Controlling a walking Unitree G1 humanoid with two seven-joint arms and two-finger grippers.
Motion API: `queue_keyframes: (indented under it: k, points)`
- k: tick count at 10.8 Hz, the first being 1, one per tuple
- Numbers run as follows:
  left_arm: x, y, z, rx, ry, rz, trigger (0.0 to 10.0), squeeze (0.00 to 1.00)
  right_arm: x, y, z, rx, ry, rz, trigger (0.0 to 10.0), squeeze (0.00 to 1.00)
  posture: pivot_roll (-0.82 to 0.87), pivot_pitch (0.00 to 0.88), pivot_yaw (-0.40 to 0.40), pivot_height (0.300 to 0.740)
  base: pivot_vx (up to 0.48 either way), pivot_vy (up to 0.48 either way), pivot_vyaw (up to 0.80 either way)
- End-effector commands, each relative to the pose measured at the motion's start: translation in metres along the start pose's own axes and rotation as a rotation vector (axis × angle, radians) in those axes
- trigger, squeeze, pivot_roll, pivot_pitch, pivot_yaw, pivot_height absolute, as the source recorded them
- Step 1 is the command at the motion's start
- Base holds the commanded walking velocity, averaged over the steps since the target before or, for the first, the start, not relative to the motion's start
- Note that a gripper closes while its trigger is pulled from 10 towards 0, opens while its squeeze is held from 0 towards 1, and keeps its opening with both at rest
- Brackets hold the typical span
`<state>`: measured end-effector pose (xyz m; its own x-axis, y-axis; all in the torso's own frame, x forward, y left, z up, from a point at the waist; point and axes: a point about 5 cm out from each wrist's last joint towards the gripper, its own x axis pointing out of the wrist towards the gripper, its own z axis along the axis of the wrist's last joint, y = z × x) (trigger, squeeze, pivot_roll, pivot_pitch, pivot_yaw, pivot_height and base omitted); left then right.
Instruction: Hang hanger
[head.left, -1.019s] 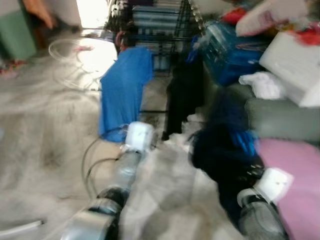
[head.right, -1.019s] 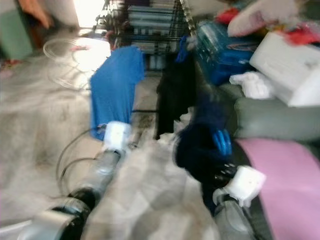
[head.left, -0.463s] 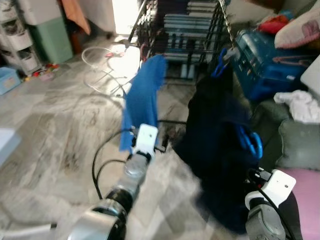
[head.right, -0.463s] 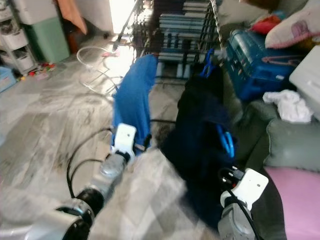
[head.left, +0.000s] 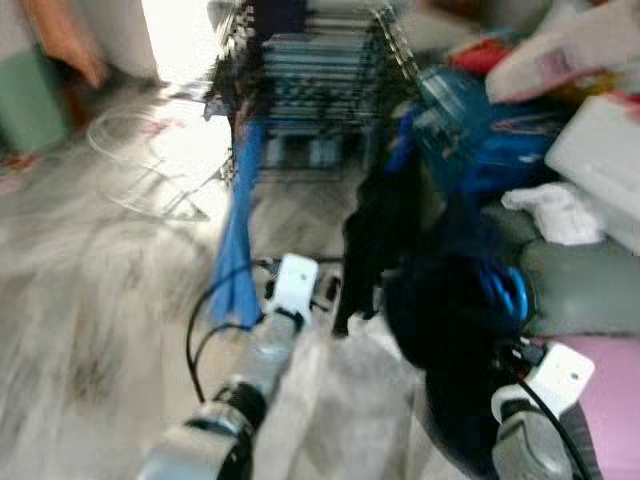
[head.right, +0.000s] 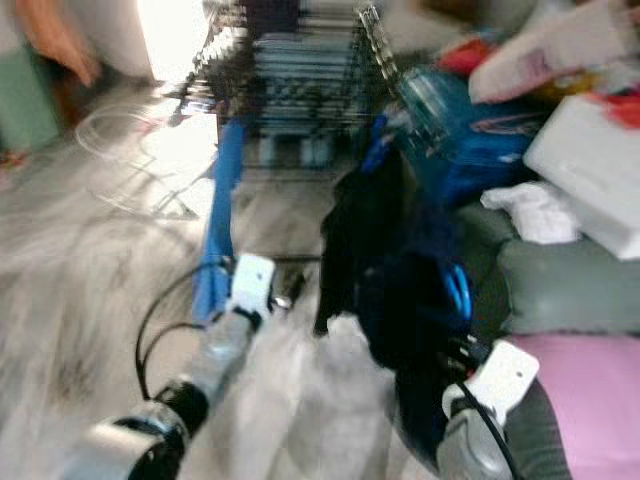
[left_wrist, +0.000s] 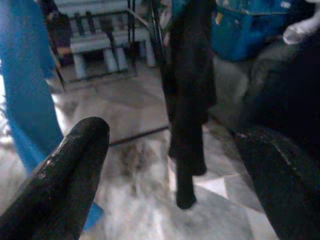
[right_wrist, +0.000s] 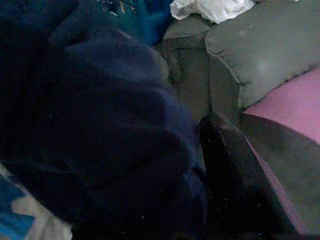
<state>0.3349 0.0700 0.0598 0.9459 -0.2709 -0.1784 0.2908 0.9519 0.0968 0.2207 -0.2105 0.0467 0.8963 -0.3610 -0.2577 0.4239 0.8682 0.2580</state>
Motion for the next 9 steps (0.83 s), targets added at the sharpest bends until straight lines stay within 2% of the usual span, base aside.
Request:
queue_keyframes:
  k: [1, 3, 5, 6, 7, 9]
  points:
    - [0.000, 0.007, -0.001, 0.007, 0.008, 0.013, 10.0, 0.00, 0.002, 0.010, 0.011, 0.017, -0.054, 0.028, 10.0, 0.00, -0.01, 0.015, -0.048, 0.740, 0.375, 0.296, -0.47]
    - [0.001, 0.007, -0.001, -0.010, 0.023, 0.014, 10.0, 0.00, 0.002, 0.007, 0.012, 0.018, -0.055, 0.013, 10.0, 0.00, -0.02, 0.016, -0.042, 0.740, 0.332, 0.343, -0.46]
    - [0.000, 0.006, -0.002, -0.005, 0.028, 0.012, 10.0, 0.00, 0.000, 0.007, 0.010, 0.016, -0.050, 0.009, 10.0, 0.00, -0.02, 0.021, -0.040, 0.740, 0.000, 0.428, -0.44]
    - [0.000, 0.006, -0.003, -0.005, 0.031, 0.014, 10.0, 0.00, -0.001, 0.008, 0.006, 0.012, -0.035, 0.015, 10.0, 0.00, -0.02, 0.022, -0.045, 0.740, 0.000, 0.439, 0.00]
    - [0.001, 0.003, -0.003, 0.058, 0.052, -0.035, 10.0, 0.00, -0.002, 0.011, 0.002, 0.006, -0.019, 0.036, 10.0, 0.00, 0.00, 0.019, -0.063, 0.740, 0.000, 0.000, 0.00]
    - [0.003, 0.007, 0.007, 0.170, -0.002, -0.150, 10.0, 0.00, 0.000, 0.015, 0.000, -0.024, -0.003, 0.072, 10.0, 0.00, 0.02, 0.018, -0.081, 0.740, 0.000, 0.000, 0.00]
